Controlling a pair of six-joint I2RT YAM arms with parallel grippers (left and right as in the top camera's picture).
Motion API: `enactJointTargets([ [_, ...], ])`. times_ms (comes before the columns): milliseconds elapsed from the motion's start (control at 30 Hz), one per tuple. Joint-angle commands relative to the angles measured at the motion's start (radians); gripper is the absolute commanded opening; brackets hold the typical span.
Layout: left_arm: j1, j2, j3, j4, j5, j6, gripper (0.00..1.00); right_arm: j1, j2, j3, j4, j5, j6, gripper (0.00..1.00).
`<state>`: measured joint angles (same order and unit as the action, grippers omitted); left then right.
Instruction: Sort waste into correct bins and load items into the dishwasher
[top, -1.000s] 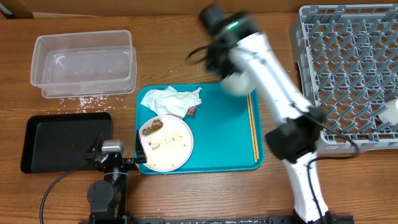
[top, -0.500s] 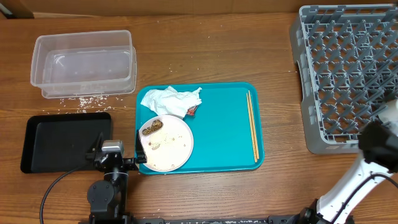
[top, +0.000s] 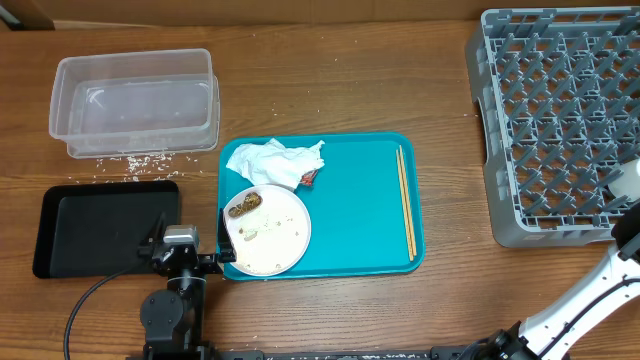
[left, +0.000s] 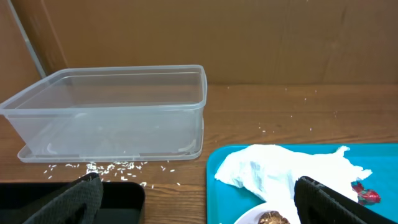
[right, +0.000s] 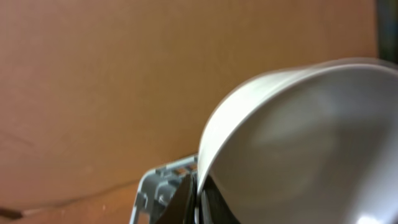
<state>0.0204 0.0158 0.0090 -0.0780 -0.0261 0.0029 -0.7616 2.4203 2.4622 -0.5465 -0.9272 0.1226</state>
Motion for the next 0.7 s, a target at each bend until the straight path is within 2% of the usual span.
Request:
enactJointTargets([
  [0, 0.005, -0.01, -0.004, 0.002, 0.009, -0.006, 1.0, -0.025, 0.054, -0.097, 0.201, -0.236, 0.129, 0.04],
  [133, 0.006, -0.01, -0.004, 0.002, 0.009, -0.006, 1.0, -0.029, 0.142, -0.132, 0.375, -0.246, 0.288, 0.04],
  [233, 0.005, -0.01, -0.004, 0.002, 0.009, -0.006, 1.0, -0.029, 0.204, -0.132, 0.402, -0.246, 0.332, 0.04],
  [567, 0.005, -0.01, -0.004, 0.002, 0.009, -0.006, 1.0, -0.07, 0.228, -0.129, 0.223, -0.132, 0.385, 0.05],
  [667, 0.005, -0.01, -0.004, 0.002, 0.009, -0.006, 1.0, -0.091, 0.228, -0.108, 0.167, -0.132, 0.403, 0.18],
])
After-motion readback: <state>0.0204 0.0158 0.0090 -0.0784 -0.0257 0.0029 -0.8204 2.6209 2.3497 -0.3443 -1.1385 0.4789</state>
